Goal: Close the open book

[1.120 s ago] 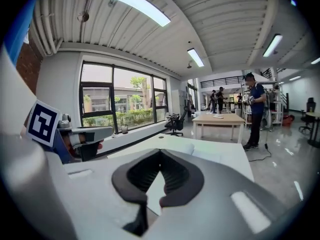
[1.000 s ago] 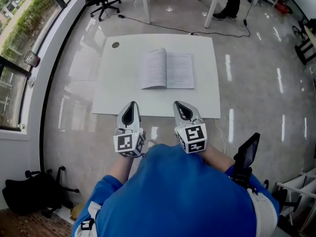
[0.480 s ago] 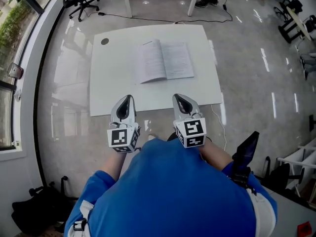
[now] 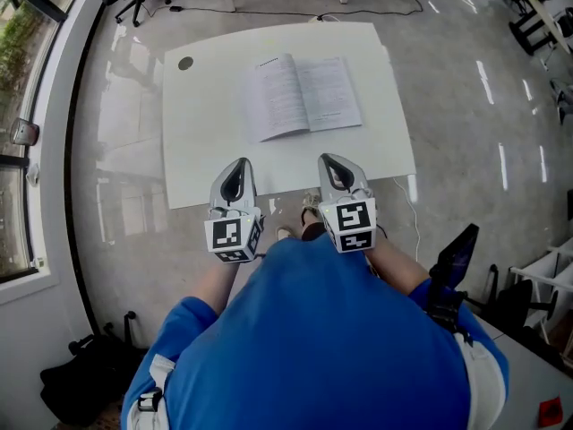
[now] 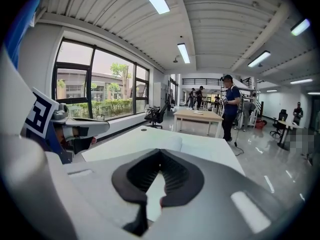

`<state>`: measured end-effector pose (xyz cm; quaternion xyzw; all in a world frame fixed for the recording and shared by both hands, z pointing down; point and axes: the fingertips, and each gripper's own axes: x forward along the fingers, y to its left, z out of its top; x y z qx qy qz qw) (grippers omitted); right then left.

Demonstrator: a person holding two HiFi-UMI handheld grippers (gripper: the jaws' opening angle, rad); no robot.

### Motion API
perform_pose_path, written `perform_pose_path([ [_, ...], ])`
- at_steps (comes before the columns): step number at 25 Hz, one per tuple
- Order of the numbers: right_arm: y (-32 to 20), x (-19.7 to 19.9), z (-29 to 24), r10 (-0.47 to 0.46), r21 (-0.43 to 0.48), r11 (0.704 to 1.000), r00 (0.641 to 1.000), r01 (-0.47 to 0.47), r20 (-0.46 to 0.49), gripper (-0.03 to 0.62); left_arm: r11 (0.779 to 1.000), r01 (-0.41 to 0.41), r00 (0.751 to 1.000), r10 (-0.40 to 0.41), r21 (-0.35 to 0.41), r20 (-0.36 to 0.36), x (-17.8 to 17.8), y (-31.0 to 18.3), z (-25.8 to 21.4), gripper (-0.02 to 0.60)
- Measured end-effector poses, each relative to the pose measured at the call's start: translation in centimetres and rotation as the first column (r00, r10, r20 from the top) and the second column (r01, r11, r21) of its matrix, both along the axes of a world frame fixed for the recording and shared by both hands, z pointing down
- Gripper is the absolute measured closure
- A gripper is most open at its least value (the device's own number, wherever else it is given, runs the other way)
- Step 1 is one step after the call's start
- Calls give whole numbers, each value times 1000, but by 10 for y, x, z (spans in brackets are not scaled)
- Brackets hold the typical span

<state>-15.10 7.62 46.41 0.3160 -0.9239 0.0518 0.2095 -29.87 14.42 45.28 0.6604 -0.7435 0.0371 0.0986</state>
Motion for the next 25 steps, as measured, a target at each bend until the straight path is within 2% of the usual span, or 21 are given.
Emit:
perform_pose_path([
  [8, -43, -39, 38, -117, -29, 993, 992, 115, -49, 591, 994, 24, 999, -20, -106, 39, -17, -44, 25, 574],
  [15, -69, -62, 76, -268, 32, 960, 946, 278, -185, 588, 981, 80, 996, -70, -177, 63, -35, -74, 51, 574],
  [16, -68, -65, 82, -291, 45, 951, 935, 305, -204, 584, 979, 85, 995, -74, -185, 67, -37, -76, 56, 574],
  [19, -66, -75, 100, -352, 90, 917, 893, 390, -282, 512, 976, 84, 994, -68, -199, 86, -44, -81, 72, 574],
  [22, -63, -85, 115, -374, 158, 875, 847, 457, -377, 470, 972, 71, 995, -55, -226, 77, -50, -82, 87, 574],
  [25, -64, -96, 132, -367, 215, 822, 780, 527, -507, 429, 968, 52, 998, -39, -245, 57, -57, -85, 100, 574],
])
